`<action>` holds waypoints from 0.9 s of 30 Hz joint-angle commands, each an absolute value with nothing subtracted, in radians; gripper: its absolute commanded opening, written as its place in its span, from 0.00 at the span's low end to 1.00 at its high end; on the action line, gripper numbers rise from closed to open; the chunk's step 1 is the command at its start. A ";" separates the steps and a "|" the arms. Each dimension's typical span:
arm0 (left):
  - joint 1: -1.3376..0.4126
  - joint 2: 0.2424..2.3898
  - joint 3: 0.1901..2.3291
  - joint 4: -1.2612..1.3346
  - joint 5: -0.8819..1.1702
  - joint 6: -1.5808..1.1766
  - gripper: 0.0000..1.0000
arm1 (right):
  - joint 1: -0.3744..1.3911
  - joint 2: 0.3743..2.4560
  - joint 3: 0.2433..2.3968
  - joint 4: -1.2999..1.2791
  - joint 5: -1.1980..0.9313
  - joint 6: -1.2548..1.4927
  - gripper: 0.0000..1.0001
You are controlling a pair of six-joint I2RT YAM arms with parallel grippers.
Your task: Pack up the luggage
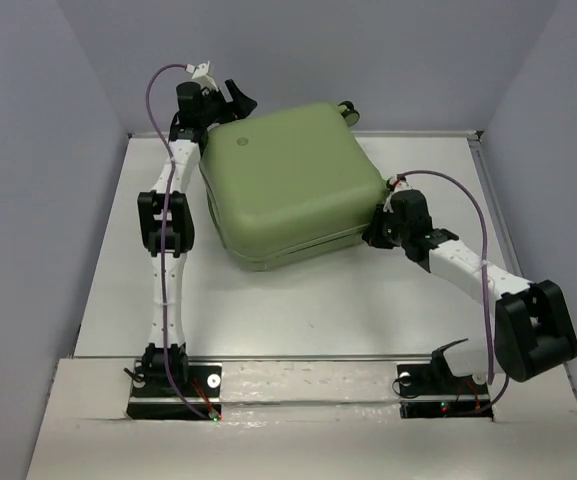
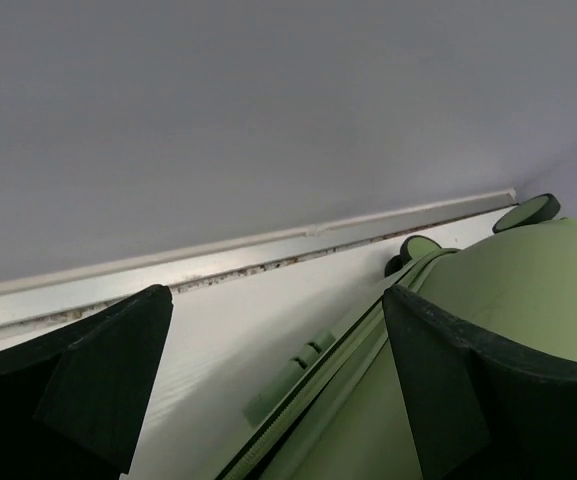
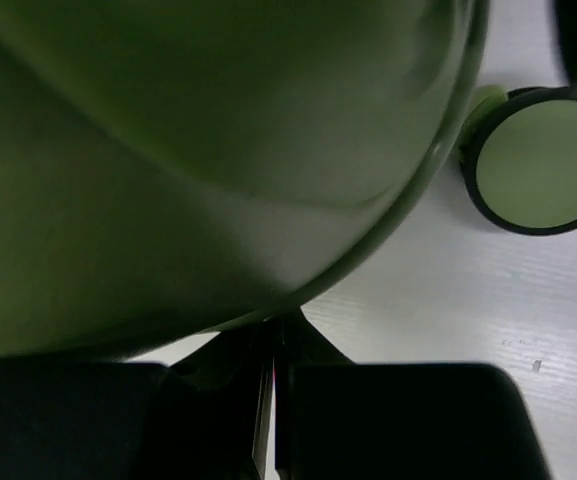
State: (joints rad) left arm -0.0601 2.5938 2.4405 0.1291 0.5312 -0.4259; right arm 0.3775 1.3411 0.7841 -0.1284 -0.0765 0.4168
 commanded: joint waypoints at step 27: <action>-0.060 1.531 1.440 0.323 0.174 -0.525 0.99 | 0.247 1.422 1.143 -0.104 -0.445 0.305 0.63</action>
State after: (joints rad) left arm -0.0502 1.6791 1.2156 0.5491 0.2295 -0.6338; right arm 0.2073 1.5848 1.1912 -0.1387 -0.3195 0.2813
